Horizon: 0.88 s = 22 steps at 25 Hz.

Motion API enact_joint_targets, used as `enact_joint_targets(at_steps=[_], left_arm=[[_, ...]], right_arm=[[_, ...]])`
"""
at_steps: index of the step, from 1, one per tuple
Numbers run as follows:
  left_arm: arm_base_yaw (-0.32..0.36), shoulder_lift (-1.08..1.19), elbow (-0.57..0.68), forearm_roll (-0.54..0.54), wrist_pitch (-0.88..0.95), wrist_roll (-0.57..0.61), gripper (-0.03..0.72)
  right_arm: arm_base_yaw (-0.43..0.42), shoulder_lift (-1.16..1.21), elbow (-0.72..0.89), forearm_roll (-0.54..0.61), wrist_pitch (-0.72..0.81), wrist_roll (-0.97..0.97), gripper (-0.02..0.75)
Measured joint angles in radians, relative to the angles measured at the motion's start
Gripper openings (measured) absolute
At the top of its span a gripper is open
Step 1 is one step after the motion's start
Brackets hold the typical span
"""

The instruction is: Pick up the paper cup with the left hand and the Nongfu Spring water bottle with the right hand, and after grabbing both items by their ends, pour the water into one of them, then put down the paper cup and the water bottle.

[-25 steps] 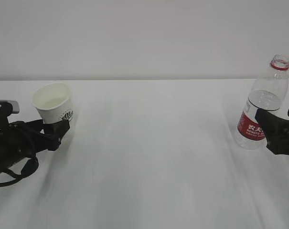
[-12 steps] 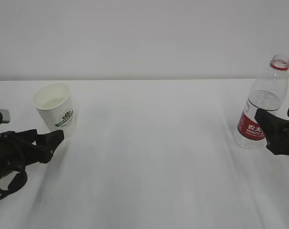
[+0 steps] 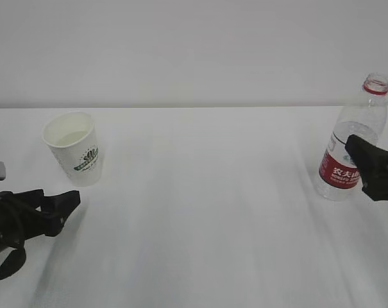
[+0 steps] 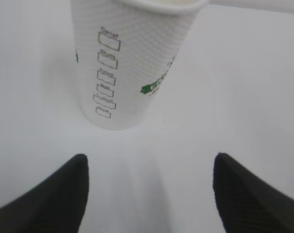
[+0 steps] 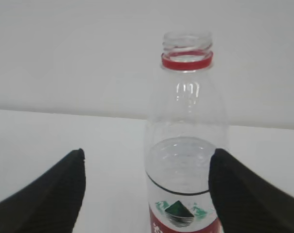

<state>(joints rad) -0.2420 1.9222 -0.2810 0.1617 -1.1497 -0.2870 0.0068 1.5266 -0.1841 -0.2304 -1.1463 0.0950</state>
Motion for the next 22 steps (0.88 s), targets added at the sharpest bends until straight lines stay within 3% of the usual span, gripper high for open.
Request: enact_joint_targets(at_steps=[13,22], left_arm=[[0.000,-0.153,0.003,0.000,0.000,-0.002,0.566],[0.000,-0.208,0.005,0.000,0.000,-0.006,0.566]], right_arm=[[0.000,-0.007,-0.095,0.029,0.035,0.004,0.594],[0.000,-0.079,-0.129,0.030,0.161,0.024,0.594]])
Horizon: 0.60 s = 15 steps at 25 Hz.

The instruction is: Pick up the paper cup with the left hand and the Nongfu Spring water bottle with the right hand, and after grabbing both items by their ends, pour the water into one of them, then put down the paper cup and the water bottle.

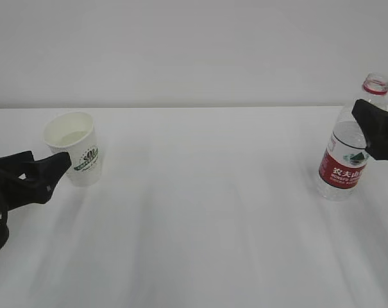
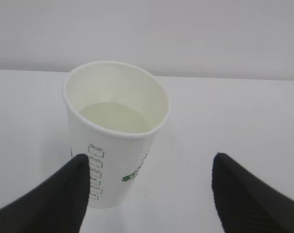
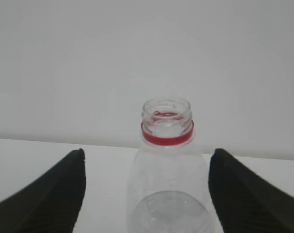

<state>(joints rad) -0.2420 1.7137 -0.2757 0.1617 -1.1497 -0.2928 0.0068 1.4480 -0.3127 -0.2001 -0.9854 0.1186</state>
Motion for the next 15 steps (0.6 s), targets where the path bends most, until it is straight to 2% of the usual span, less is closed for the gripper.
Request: enact_joint_targets(at_steps=[15], left_arm=[[0.000,-0.176,0.004,-0.002,0.000,-0.018,0.560]], right_arm=[[0.000,-0.204,-0.077,-0.006,0.250,0.001,0.594]])
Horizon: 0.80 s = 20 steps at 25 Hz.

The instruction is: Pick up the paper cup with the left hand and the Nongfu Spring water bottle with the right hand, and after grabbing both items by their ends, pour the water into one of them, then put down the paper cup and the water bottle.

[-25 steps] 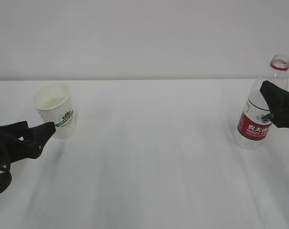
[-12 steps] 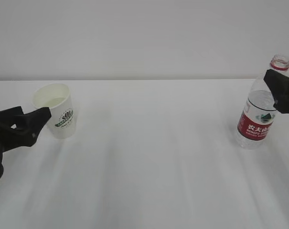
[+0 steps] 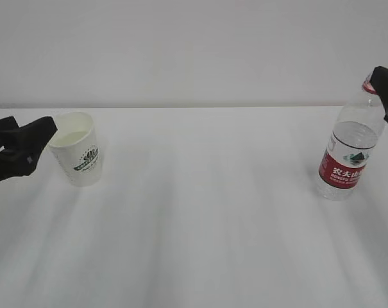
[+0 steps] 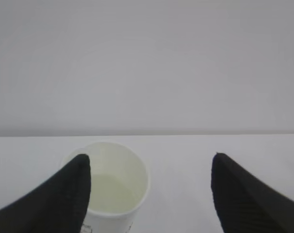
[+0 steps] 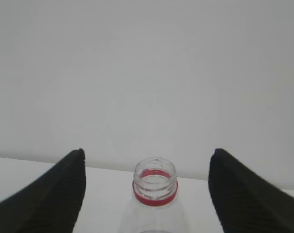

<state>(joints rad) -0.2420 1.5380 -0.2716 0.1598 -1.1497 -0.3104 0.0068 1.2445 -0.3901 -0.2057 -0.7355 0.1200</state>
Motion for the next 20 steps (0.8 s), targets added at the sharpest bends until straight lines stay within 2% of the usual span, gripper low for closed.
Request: enact_joint_targets(at_steps=[8,20], left_arm=[[0.000,-0.074,0.001,-0.002,0.044,-0.033,0.559],[0.000,-0.183,0.000,0.000,0.163,-0.038,0.559]], right_arm=[[0.000,-0.100,-0.050,0.000,0.155,0.001,0.593],[0.000,-0.233,-0.095,-0.001,0.270,0.002,0.593]])
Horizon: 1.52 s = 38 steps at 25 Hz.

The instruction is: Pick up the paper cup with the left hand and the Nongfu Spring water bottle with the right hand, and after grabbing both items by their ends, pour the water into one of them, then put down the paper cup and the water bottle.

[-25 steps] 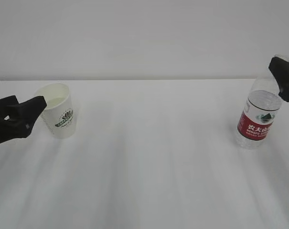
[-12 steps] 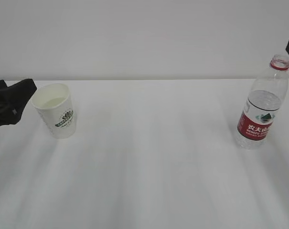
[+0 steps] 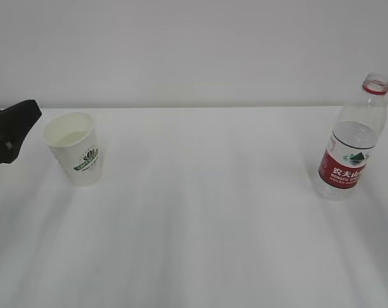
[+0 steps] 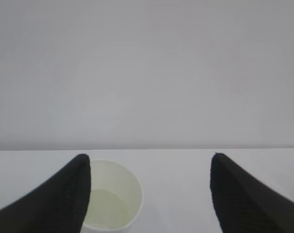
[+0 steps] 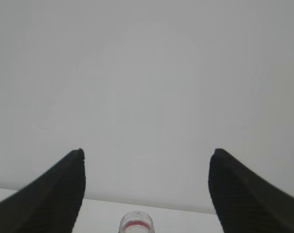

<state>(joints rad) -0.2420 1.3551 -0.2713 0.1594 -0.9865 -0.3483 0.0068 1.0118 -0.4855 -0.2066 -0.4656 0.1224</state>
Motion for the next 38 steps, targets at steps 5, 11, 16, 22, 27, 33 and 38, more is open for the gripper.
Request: enact_joint_targets(at_steps=[5,11,16,22,27,33,38], left_arm=[[0.000,-0.067,-0.079,0.054,0.187,-0.003,0.559],[0.000,-0.152,-0.187,0.104,0.399,-0.045,0.558],[0.000,-0.233,-0.217,0.104,0.538,-0.047,0.558],[0.000,-0.360,-0.217,0.104,0.756,-0.050,0.540],[0.000,-0.495,-0.217,0.104,0.958,-0.050,0.489],[0.000,-0.625,-0.217,0.121,1.110,-0.050,0.473],[0.000,-0.712,-0.233,0.135,1.349,-0.048,0.465]], right_arm=[[0.000,-0.051,0.000,0.000,0.070,0.000,0.593],[0.000,-0.110,-0.016,0.000,0.114,0.000,0.593],[0.000,-0.176,-0.054,0.000,0.225,0.000,0.593],[0.000,-0.266,-0.059,0.000,0.346,0.000,0.593],[0.000,-0.360,-0.061,0.000,0.466,0.000,0.593],[0.000,-0.450,-0.082,0.000,0.640,0.000,0.593],[0.000,-0.526,-0.114,0.000,0.818,0.000,0.593]])
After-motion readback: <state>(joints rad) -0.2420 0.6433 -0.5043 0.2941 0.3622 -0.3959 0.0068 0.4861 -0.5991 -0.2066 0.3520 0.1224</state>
